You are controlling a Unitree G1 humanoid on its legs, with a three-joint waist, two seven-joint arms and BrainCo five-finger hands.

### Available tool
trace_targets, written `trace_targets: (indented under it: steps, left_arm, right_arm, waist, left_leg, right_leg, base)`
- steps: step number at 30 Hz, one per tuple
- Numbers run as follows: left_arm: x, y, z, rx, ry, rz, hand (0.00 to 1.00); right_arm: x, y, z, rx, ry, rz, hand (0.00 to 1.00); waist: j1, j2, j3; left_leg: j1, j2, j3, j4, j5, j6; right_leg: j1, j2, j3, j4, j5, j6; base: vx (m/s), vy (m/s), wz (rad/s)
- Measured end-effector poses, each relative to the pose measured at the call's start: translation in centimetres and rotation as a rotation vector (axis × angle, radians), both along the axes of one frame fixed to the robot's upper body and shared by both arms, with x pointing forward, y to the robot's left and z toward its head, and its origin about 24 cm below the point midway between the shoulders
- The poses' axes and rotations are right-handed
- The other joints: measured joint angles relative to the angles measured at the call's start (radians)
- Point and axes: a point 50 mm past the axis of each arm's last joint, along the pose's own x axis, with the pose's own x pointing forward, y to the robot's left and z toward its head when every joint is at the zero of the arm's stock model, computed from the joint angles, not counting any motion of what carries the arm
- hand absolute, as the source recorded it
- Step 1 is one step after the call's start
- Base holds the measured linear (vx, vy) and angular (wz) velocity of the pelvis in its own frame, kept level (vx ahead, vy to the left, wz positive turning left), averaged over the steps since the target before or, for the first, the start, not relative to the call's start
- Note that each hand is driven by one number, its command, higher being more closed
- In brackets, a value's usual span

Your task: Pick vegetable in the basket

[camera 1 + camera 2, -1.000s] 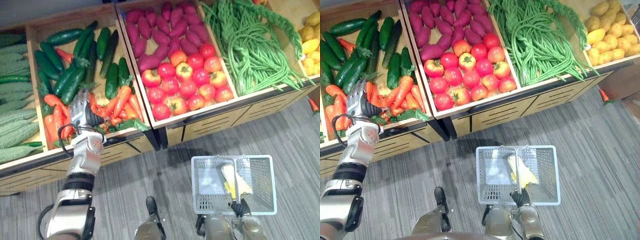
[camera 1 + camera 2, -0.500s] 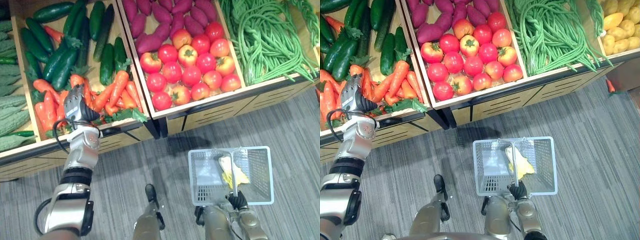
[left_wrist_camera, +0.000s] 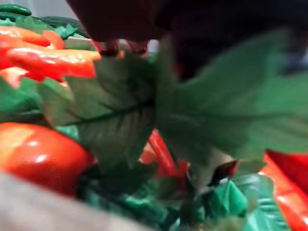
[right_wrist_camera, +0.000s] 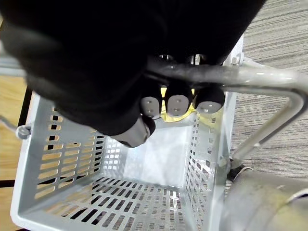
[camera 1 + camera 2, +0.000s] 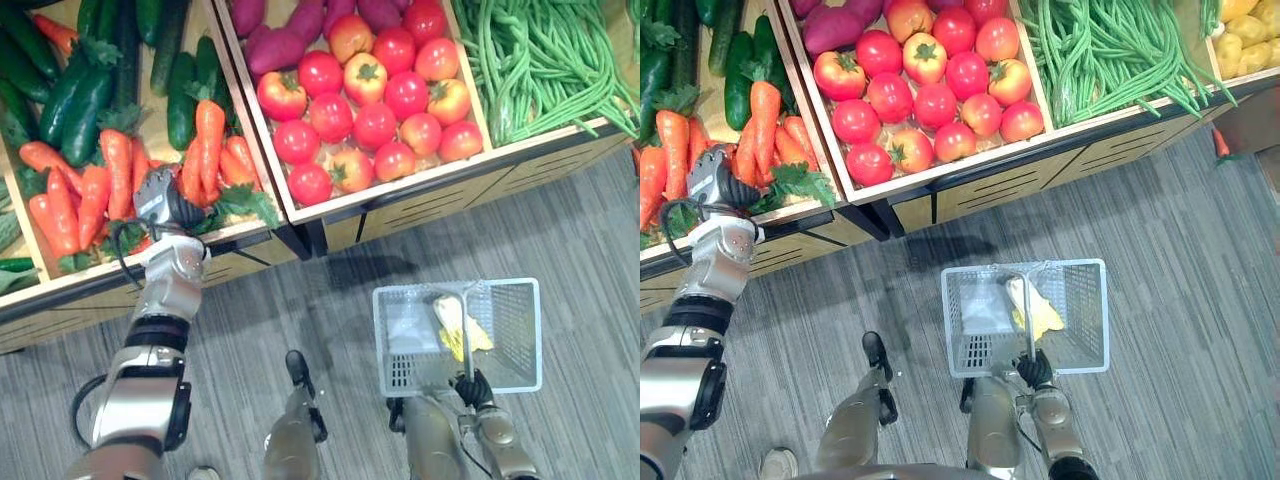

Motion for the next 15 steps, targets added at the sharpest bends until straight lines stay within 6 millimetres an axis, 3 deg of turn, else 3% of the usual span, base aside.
trace_targets:
  steps: [15]
  left_arm:
    - [0.31,-0.82,-0.43,-0.014,0.028,-0.03,1.0]
  right_arm:
    - [-0.77,-0.13,-0.24,-0.01,0.015,0.0,1.0]
  waist:
    - [0.007,-0.001,0.0]
  left_leg:
    - [0.055,0.012,0.037,0.0,0.001,-0.001]
  right_leg:
    - [0.051,0.004,-0.002,-0.003,0.006,-0.007]
  base:
    - [0.02,0.0,-0.02]
